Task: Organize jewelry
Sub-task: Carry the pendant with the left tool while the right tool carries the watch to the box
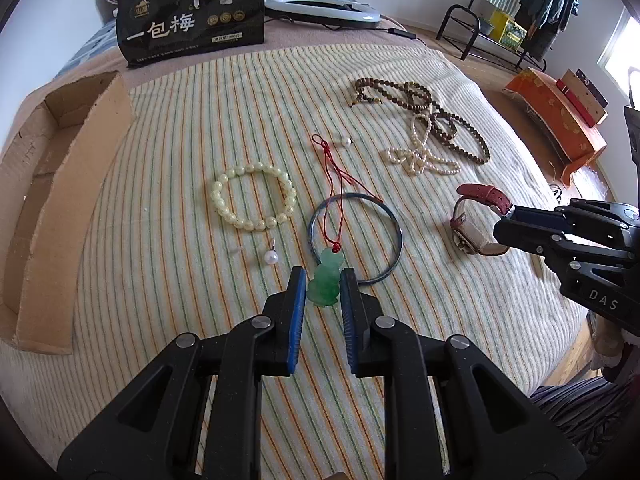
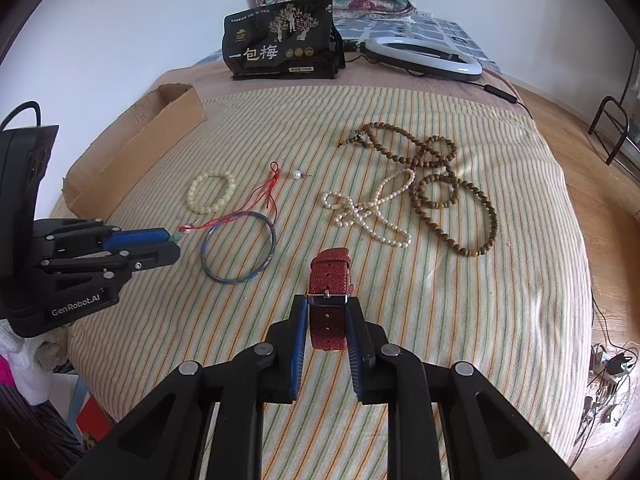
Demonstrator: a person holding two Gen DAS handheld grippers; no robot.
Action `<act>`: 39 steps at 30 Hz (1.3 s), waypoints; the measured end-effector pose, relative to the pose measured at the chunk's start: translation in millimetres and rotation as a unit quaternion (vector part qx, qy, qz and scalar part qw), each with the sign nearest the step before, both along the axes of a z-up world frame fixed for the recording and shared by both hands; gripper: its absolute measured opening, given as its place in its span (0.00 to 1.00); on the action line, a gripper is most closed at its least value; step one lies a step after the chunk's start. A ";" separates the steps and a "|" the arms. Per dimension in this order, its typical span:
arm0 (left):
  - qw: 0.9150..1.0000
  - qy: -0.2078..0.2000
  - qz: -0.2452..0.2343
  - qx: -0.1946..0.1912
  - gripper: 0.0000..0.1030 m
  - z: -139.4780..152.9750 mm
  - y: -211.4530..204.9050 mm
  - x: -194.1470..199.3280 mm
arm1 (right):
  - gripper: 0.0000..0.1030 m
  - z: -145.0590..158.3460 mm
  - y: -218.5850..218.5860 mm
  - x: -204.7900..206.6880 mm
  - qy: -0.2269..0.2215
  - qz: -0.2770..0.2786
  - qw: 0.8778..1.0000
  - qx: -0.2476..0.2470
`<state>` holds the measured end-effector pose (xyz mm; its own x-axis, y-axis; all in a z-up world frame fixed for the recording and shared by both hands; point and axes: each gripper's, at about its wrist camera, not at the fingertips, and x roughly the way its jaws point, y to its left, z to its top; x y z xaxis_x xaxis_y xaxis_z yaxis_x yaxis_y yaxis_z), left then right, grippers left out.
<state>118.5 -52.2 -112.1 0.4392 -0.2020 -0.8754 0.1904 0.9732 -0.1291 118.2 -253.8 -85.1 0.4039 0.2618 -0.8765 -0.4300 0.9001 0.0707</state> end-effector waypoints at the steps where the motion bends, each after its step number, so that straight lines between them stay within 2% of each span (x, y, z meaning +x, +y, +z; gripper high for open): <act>1: 1.000 -0.006 0.001 0.001 0.16 3.9 0.4 -0.1 | 0.17 1.3 0.6 0.5 -0.003 -0.001 1.000 -0.001; 11: 0.997 -0.064 0.023 -0.020 0.16 51.1 20.3 5.3 | 0.17 33.6 9.2 4.8 -0.050 -0.003 0.999 0.009; 21: 0.990 -0.115 0.065 -0.048 0.16 102.9 61.4 6.6 | 0.17 66.9 33.3 8.5 -0.086 0.008 0.996 0.032; 29: 0.984 -0.139 0.098 -0.052 0.15 128.4 98.7 2.7 | 0.17 88.0 74.3 16.5 -0.109 0.033 0.992 0.047; 39: 0.977 -0.161 0.137 -0.034 0.15 145.2 149.5 -6.2 | 0.17 103.0 136.0 29.2 -0.120 0.065 0.988 0.077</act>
